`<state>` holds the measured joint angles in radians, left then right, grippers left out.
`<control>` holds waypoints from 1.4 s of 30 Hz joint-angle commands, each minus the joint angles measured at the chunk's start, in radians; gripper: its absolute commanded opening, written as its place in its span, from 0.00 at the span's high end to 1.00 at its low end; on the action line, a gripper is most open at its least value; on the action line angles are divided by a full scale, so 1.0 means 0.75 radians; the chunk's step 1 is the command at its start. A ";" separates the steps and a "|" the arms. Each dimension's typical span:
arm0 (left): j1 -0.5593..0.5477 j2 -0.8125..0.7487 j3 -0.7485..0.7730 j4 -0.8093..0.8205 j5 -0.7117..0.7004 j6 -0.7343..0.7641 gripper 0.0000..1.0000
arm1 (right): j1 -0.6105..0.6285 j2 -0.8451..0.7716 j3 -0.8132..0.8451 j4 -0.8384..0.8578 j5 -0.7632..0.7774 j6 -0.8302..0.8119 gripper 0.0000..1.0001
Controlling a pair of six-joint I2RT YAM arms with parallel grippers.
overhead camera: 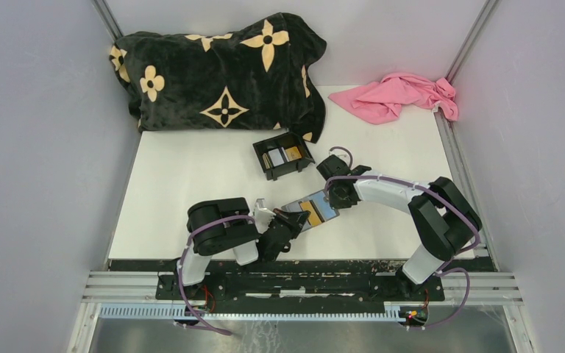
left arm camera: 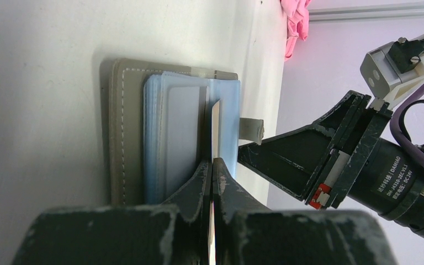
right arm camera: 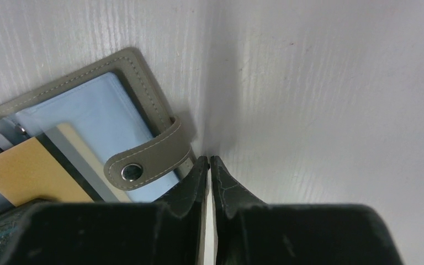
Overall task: Put the credit cards into the card holder
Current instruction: Insert the credit card into the card holder.
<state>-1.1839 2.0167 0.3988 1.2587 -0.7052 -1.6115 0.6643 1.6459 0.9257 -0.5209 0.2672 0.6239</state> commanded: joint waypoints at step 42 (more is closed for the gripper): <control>0.159 -0.010 0.085 -0.079 0.513 0.365 0.79 | 0.072 0.061 0.130 -0.077 -0.029 0.015 0.86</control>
<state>-1.0592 2.0151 0.4229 1.2808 -0.4034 -1.4235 0.7136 1.6863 0.9852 -0.6083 0.2440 0.6235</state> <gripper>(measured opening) 0.146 0.138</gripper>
